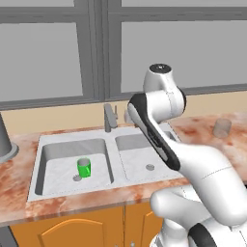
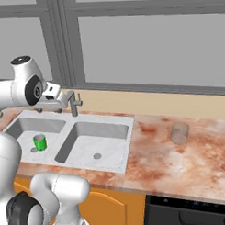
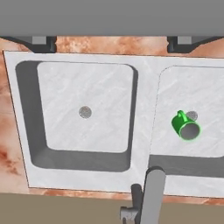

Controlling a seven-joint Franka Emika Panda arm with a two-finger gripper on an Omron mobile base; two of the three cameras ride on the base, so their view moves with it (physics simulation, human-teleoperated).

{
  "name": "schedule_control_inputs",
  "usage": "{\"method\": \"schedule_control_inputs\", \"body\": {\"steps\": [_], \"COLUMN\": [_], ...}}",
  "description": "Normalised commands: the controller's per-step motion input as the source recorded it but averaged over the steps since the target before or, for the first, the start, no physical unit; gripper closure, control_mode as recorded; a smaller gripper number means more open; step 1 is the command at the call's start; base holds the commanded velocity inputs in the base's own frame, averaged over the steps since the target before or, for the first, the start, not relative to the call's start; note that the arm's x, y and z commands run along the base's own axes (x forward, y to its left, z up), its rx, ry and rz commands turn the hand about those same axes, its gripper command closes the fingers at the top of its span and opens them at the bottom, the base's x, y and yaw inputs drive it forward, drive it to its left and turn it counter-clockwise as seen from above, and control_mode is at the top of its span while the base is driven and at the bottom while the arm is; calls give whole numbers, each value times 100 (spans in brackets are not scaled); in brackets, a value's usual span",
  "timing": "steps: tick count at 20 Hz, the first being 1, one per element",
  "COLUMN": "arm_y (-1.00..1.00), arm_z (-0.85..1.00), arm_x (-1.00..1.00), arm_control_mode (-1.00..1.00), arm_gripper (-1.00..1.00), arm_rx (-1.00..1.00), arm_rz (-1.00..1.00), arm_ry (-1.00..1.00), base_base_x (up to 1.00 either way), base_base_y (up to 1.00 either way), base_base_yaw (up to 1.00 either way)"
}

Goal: Move any existing items from the left basin to the right basin for drying. Then move the glass cup from the counter to the left basin of the sink for washing.

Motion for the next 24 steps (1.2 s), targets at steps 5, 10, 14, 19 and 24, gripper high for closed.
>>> {"method": "schedule_control_inputs", "body": {"steps": [5, 10, 14, 19, 24], "arm_y": [48, 52, 50, 39, 29], "arm_z": [-27, -34, -34, -35, -36], "arm_x": [-11, -4, 0, 0, 15], "arm_control_mode": [-100, -100, -100, -100, -100], "arm_gripper": [-100, -100, -100, -100, -100], "arm_rx": [0, 0, 0, 0, 0], "arm_rz": [0, 0, 0, 0, 0], "arm_ry": [0, 4, 7, 7, 4], "base_base_x": [0, 0, 0, 0, 0], "base_base_y": [0, 0, 0, 0, 0], "base_base_yaw": [0, 0, 0, 0, 0]}}
